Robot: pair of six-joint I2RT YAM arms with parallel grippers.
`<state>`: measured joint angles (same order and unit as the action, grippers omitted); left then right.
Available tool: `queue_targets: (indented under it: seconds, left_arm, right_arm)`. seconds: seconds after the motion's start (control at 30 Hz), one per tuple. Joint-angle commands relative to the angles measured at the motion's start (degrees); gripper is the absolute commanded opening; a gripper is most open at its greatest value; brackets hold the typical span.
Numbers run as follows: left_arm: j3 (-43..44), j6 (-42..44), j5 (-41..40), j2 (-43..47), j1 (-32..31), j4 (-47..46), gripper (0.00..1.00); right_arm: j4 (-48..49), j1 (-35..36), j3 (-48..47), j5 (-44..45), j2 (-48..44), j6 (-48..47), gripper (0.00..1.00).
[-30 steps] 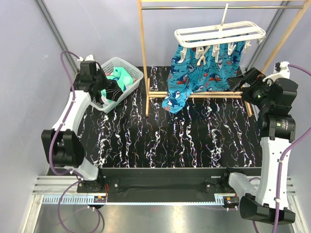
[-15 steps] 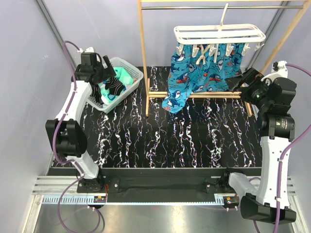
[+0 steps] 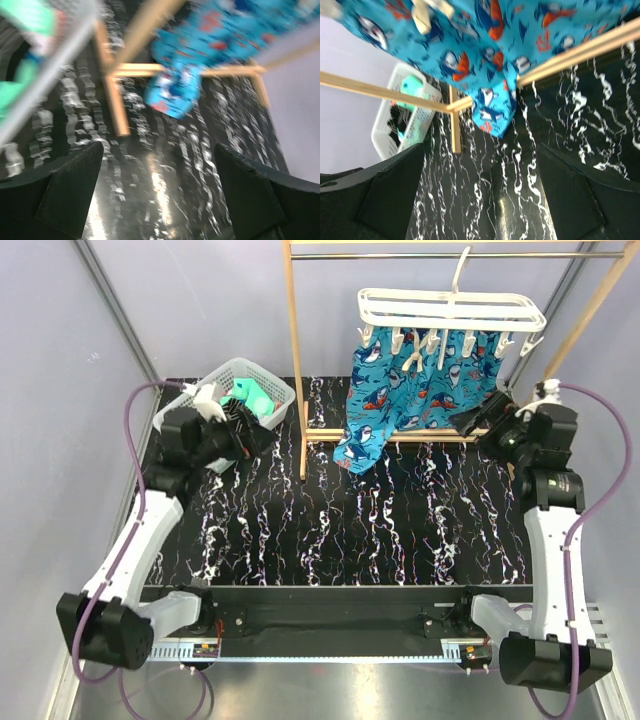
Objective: Remove the socks clipped to the hanger
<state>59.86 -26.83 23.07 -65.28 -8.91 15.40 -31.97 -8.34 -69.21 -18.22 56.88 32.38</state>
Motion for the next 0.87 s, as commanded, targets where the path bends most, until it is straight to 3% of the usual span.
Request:
queue_targets:
  seconds: [0.0, 0.1, 0.23, 0.37, 0.67, 0.83]
  left_arm:
    - [-4.81, 0.81, 7.77, 5.32, -3.74, -10.20, 0.99]
    - [-6.68, 0.90, 9.53, 8.93, -7.25, -12.49, 0.99]
    - [-7.03, 2.91, 11.73, 11.74, -9.55, -12.50, 0.99]
    - [-8.08, 4.94, 10.77, 16.14, -10.87, -13.20, 0.99]
    - [-8.88, 4.86, 11.74, 19.57, -10.87, -14.61, 0.99]
    - [-9.58, 5.56, 10.24, 21.59, -10.87, -14.96, 0.99]
  right_arm:
    - [1.91, 3.23, 0.39, -1.74, 0.25, -0.47, 1.00]
    - [1.47, 8.68, 1.71, -0.50, -0.81, -3.72, 1.00]
    - [3.21, 12.47, 4.42, -15.74, -2.03, -4.79, 1.00]
    - [5.68, 12.47, 5.84, -20.62, -6.24, -1.36, 1.00]
    - [12.45, 12.47, 7.68, -12.55, -16.27, -0.04, 1.00]
    - [11.67, 12.38, 8.21, -12.72, -15.14, -0.21, 1.00]
